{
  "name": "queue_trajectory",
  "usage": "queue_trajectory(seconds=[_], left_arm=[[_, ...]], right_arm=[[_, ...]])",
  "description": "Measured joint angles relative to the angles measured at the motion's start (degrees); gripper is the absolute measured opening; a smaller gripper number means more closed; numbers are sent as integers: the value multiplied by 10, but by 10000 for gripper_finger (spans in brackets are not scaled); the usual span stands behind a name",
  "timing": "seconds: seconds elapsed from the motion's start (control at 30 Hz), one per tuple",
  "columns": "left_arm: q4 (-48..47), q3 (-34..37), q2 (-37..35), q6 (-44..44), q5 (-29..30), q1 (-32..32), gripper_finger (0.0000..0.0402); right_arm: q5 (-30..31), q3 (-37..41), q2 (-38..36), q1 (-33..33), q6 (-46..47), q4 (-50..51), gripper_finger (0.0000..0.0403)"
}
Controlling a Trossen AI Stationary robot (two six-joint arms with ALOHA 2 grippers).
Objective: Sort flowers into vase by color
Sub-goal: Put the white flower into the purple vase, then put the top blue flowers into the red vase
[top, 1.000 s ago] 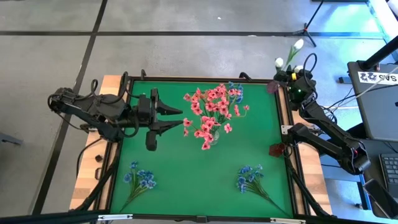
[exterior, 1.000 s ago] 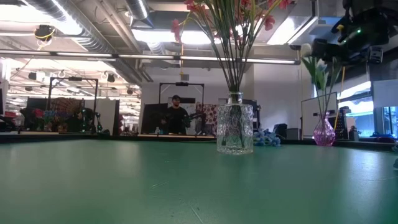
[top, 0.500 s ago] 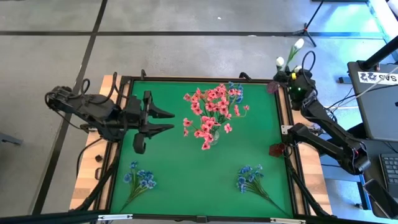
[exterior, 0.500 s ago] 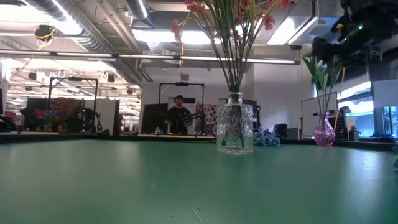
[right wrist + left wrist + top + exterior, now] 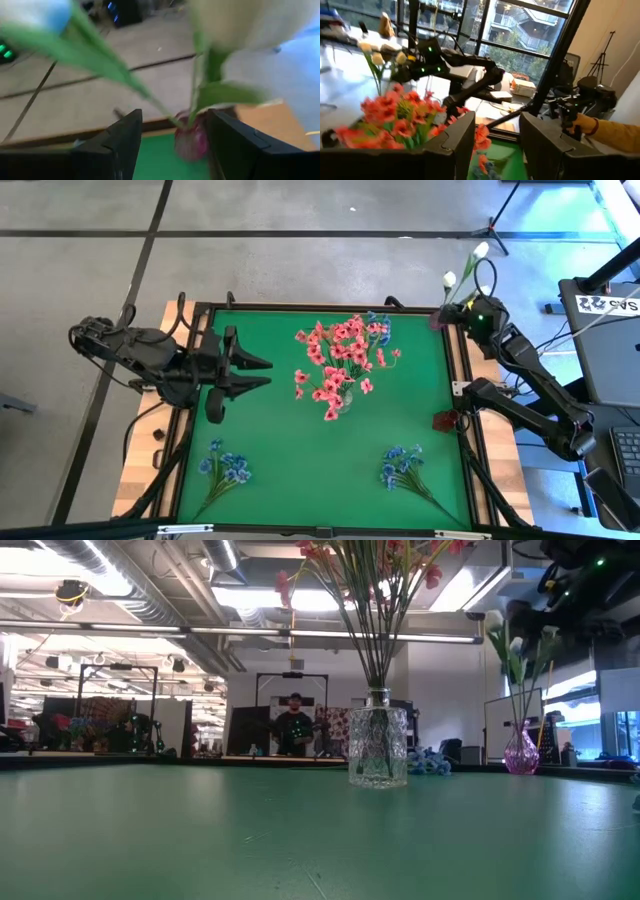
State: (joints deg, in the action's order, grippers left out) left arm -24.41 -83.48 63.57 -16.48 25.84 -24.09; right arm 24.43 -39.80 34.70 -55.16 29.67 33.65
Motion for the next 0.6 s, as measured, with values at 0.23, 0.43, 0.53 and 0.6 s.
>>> queue_trajectory(seconds=[0.23, 0.43, 0.53, 0.6], left_arm=[[-1, 0, 0, -80, -7, -13, 150], [13, 0, 2, -117, -30, -28, 150], [13, 0, 2, -129, -30, -32, 150], [13, 0, 2, -134, -25, -32, 150]], right_arm=[[-104, -47, 0, 0, 1, 70, 223], [-113, -114, 0, 0, -1, 171, 223], [-137, -142, 0, 0, -1, 211, 223], [-157, -156, 0, 0, -1, 238, 223]])
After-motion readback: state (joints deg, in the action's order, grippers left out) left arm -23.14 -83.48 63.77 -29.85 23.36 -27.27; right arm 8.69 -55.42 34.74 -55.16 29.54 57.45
